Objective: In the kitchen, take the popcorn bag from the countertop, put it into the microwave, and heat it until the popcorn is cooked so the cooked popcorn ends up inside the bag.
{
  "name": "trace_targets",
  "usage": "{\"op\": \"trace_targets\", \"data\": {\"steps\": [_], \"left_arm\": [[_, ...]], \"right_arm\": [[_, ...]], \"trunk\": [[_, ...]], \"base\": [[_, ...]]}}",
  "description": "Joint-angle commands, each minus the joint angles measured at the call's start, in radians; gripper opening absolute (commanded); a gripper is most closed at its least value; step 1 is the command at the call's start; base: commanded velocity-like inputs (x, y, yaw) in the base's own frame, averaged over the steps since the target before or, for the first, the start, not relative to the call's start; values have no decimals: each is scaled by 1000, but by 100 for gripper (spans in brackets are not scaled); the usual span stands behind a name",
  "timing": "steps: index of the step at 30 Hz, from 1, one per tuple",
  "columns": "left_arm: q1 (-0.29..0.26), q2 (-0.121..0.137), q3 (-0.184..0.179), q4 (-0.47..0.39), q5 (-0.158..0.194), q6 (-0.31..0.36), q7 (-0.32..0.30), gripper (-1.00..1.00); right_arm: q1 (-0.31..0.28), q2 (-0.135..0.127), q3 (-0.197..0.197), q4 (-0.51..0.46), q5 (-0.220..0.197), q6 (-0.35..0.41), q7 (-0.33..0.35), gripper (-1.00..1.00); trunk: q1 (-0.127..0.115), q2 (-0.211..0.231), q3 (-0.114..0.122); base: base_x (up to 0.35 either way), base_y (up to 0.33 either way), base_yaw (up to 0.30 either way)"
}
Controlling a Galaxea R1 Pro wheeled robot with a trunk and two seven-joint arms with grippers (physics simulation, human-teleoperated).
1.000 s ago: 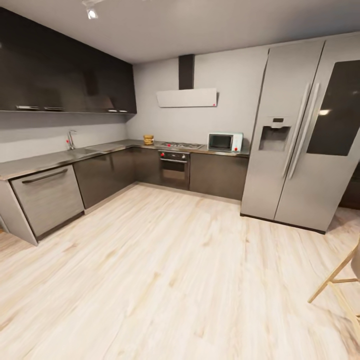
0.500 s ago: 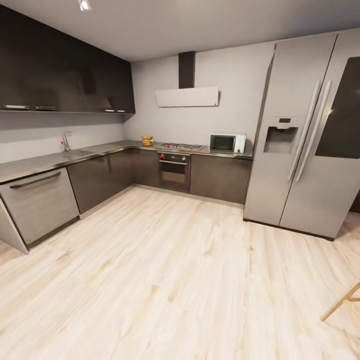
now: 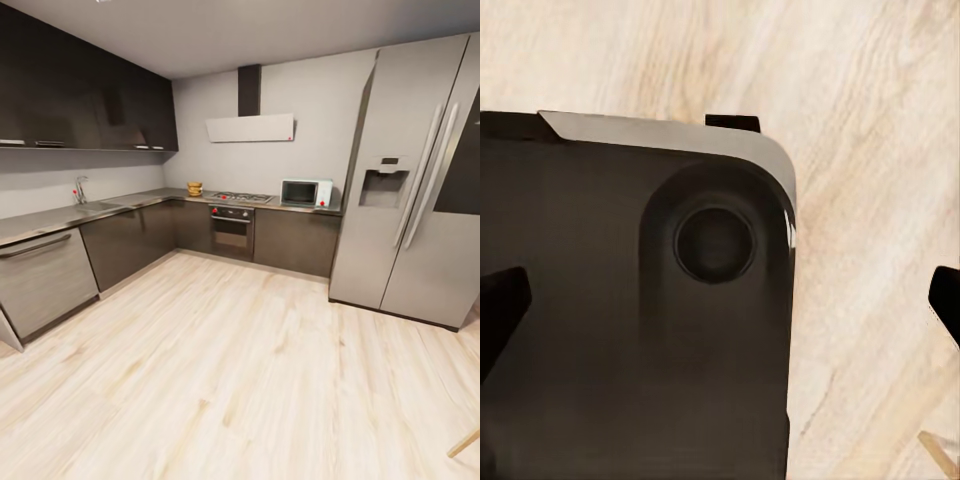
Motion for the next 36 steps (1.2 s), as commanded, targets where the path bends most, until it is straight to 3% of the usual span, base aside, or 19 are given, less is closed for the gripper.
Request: {"op": "trace_targets", "data": {"steps": [1, 36], "left_arm": [[0, -1, 1, -1, 7, 0, 1, 100], [0, -1, 1, -1, 7, 0, 1, 100]], "right_arm": [[0, 0, 0, 0, 3, -2, -1, 100], [0, 0, -3, 0, 4, -8, -15, 100]], "trunk": [[1, 0, -1], [1, 0, -1]], "base": [[325, 0, 0], [325, 0, 0]]}}
